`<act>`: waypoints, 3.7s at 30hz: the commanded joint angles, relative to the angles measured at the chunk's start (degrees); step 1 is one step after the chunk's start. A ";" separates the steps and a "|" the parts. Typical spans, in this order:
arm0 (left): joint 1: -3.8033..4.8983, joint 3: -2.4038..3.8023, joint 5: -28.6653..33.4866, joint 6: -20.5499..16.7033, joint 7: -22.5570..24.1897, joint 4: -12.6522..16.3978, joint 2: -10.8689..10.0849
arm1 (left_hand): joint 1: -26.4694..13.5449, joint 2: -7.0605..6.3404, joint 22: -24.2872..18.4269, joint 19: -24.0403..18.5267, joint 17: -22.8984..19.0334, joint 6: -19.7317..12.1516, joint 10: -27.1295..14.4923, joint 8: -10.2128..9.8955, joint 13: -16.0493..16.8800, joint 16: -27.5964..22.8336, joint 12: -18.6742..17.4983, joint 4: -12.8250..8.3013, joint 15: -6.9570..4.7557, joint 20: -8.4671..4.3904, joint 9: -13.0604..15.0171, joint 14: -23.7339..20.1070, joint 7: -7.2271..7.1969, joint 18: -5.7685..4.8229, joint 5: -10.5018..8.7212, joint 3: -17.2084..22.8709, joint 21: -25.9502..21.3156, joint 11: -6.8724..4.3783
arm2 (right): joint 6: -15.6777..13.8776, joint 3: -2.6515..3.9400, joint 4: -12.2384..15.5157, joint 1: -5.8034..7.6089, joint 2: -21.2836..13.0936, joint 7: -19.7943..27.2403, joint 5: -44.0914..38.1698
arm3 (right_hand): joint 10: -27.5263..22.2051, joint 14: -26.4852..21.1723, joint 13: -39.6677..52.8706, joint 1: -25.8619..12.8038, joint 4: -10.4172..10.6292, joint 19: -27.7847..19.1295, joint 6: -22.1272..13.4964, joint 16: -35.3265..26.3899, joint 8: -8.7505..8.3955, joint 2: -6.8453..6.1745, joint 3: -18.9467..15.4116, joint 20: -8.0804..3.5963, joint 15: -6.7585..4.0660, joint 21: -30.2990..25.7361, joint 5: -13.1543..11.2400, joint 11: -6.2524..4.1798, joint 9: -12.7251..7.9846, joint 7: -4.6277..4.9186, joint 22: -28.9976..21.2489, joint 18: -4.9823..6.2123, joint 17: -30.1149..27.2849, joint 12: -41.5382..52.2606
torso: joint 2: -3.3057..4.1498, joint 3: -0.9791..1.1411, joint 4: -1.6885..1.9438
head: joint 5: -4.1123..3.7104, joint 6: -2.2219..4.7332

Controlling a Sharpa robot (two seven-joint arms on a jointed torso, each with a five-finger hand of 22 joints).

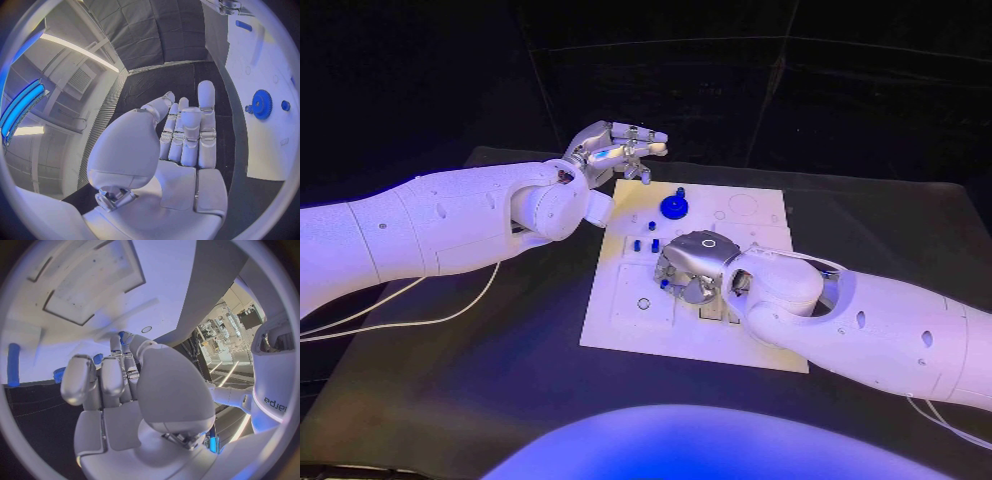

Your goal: Assemble the parts on the task board

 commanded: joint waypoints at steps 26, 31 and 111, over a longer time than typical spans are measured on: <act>0.11 0.04 0.20 1.15 -0.59 0.08 -0.51 | -0.65 -0.22 -0.11 -0.38 -0.44 0.04 -0.27 0.39 0.06 -0.45 0.45 0.00 0.03 -0.07 -0.07 -0.73 0.10 0.76 -0.23 -0.11 -0.29 0.07 | -9.13 0.30 6.71 0.73 -8.68 -1.03 4.08 | -4.96 1.17 -2.17 -3.71 0.63 -2.10 -6.33 -0.63 -0.98 -2.66 -2.15 1.88 1.99 -2.34 0.47 1.90 -0.33 1.60 -3.48 0.20 -2.06 -1.74 | -0.11 -0.10 -0.13 | -1.41 1.12; 0.11 0.04 0.20 1.18 -0.61 0.18 -0.69 | -0.65 -0.22 -0.11 -0.38 -0.44 0.04 -0.27 0.39 0.06 -0.45 0.45 0.00 0.03 -0.07 -0.07 -0.73 0.10 0.76 -0.23 -0.11 -0.29 0.07 | -7.75 1.73 7.30 2.63 -12.12 -3.67 6.17 | -6.17 1.22 -2.48 -4.96 1.10 -1.99 -6.98 -0.42 -1.26 -3.71 -3.95 1.79 1.81 -2.37 0.17 1.70 -0.42 1.10 -3.55 0.21 -2.03 -1.82 | -0.01 -0.03 -0.27 | -2.69 2.10; 0.09 -0.06 0.20 1.51 -0.85 -0.63 -0.19 | -0.68 -0.09 -0.23 -0.41 -0.57 0.07 -0.44 0.47 0.06 -0.50 0.61 0.06 0.05 -0.05 -0.06 -0.85 0.08 0.75 -0.21 -0.15 -0.47 0.07 | -1.92 2.80 2.29 4.95 -12.97 -1.52 5.53 | 4.19 1.42 -1.59 6.54 1.17 -0.55 0.53 1.91 0.45 4.20 -4.93 -0.40 -0.41 -3.69 -2.36 -0.90 -0.03 -0.67 -5.57 0.32 -2.78 0.12 | -0.07 0.01 -0.33 | -3.57 2.02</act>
